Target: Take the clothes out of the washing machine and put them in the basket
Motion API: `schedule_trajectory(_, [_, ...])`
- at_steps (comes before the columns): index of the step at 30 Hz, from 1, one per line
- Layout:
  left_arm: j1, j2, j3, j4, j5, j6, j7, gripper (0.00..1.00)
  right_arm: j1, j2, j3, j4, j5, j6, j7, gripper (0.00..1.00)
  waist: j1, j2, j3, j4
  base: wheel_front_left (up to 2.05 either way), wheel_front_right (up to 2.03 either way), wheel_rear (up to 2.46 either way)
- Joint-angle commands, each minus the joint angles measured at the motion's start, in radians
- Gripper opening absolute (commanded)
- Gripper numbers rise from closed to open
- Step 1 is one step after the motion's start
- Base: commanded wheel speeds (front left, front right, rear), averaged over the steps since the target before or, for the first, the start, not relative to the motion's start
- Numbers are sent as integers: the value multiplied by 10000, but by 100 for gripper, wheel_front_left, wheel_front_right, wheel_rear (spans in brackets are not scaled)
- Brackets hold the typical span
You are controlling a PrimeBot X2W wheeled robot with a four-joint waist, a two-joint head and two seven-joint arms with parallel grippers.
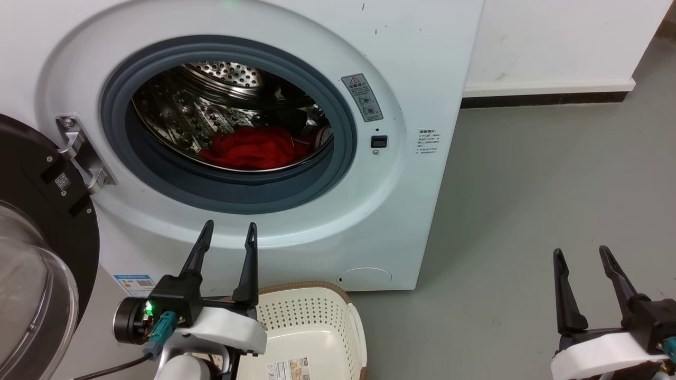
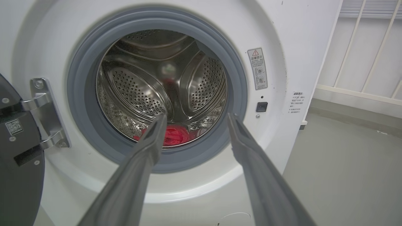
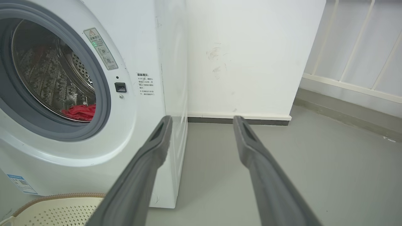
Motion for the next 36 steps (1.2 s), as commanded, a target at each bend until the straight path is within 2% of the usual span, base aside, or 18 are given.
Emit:
schedule_trajectory(1, [53,34,-43,-46,193,33,-70,100,94,-39,-6,-100,-197,-3,-87,100,0,0,1,-6,0,0,0])
schedule_trajectory(13, [107,-5,-63,88,880,154,-294,100,179,-38,-30,-86,-861,-3,-217,100,0,0,-8,-1,0,0,0])
schedule_trajectory(36, [253,-73,139,135,549,336,-281,100,68,-37,-11,152,-478,-3,-268,100,0,0,123,93,0,0,0])
